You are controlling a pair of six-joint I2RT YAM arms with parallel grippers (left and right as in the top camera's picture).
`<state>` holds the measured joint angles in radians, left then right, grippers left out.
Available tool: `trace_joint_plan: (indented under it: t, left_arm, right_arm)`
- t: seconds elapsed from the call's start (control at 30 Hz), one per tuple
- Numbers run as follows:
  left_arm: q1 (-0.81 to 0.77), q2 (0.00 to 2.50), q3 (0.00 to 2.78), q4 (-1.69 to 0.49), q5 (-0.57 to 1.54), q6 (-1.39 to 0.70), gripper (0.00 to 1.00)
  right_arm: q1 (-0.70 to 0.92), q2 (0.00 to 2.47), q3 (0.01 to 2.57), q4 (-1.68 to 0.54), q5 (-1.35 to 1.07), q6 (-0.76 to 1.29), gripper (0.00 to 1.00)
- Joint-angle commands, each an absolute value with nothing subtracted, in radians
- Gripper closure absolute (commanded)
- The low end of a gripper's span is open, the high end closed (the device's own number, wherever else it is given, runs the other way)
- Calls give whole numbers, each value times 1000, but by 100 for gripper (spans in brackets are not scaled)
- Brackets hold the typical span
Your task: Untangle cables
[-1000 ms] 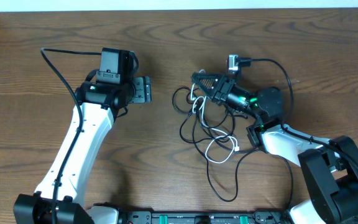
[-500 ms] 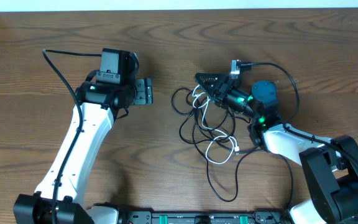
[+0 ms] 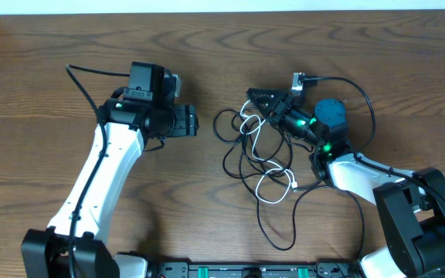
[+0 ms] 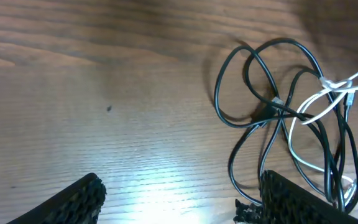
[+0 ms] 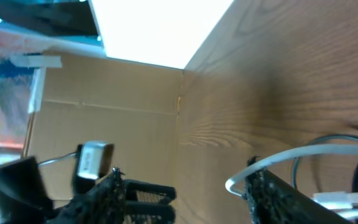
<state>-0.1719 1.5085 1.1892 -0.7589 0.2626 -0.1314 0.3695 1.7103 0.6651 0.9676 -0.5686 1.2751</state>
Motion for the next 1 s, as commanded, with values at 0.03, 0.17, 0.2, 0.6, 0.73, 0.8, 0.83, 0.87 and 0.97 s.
trace_joint_plan:
  t: [0.03,0.17,0.2,0.6,0.73,0.8,0.83,0.87,0.97]
  left_arm:
    - [-170,1528,1195,-763,289,-132,20]
    - [-170,1531,1195,-762,350,-132,20]
    - [-170,1531,1195,-762,382,-132,20]
    - [-244,1532,1195,-743,489,-132,20]
    - [-297,1532,1195,-716,486,-105,20]
    - [-324,1534,1195,-704,481,-58,20]
    - [-336,1538,1195,-696,468,-45,20]
    - [-348,1543,1195,-688,440,-46,20]
    - [-381,1567,1195,-674,335,-46,20]
  right_arm:
    - [365,1708,670,1049,-572,1314,43]
    - [365,1708,670,1126,-563,1368,42]
    - [365,1708,669,1136,-559,1377,42]
    - [365,1708,670,1153,-556,1392,43]
    - [365,1708,670,1156,-556,1402,43]
    - [365,1708,669,1167,-556,1406,43]
    - [365,1708,669,1172,-556,1415,43]
    - [365,1708,669,1176,-556,1423,43]
    - [365,1708,669,1197,-556,1429,43]
